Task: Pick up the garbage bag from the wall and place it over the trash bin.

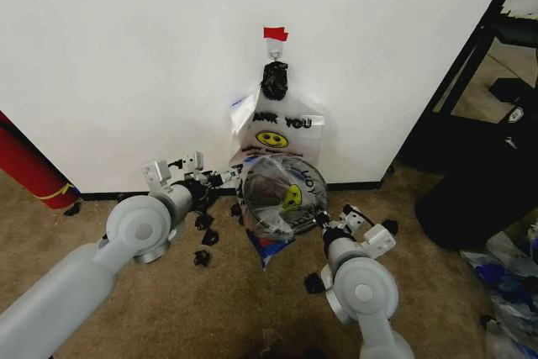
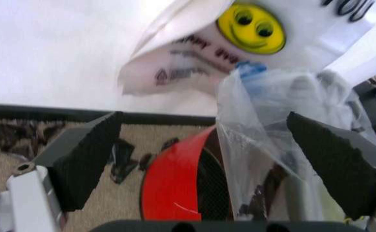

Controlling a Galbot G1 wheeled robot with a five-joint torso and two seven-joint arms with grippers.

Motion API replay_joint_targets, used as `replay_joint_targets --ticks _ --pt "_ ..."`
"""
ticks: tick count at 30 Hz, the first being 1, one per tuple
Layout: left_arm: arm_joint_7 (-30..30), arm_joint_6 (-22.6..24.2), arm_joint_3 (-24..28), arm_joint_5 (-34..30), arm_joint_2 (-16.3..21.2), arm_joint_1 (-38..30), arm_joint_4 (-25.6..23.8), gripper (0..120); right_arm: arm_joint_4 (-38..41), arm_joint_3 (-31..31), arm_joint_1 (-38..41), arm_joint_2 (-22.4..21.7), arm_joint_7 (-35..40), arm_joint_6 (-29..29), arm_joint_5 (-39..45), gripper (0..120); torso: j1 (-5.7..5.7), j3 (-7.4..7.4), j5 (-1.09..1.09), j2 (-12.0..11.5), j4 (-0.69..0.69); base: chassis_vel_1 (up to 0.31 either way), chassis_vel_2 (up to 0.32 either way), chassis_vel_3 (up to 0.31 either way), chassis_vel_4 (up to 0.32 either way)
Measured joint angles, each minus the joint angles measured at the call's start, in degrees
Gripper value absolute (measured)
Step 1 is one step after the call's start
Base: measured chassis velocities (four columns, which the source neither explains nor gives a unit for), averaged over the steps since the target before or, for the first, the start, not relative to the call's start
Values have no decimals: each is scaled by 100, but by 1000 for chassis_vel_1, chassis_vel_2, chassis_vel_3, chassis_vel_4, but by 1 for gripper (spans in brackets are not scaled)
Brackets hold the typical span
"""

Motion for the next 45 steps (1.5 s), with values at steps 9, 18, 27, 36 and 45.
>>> replay_joint_targets --ticks 9,18,27,36,45 --pt "42 -29 31 -24 -149 4 478 100 -5 -22 0 0 -31 -17 15 0 0 0 0 0 -1 0 0 0 0" --pt "186 5 209 163 -283 43 781 100 11 -15 46 0 -40 6 42 0 0 0 0 0 0 0 0 0 0" --pt "311 9 378 426 -414 -4 1236 100 48 -41 30 0 -42 -2 58 0 0 0 0 0 0 0 0 0 0" --pt "257 -2 129 531 -318 127 1127 100 35 -29 45 0 -42 2 45 0 0 0 0 0 -1 0 0 0 0" --pt "-228 126 -318 709 134 293 344 99 -59 50 6 0 -98 80 -98 0 0 -1 0 0 -1 0 0 0 0"
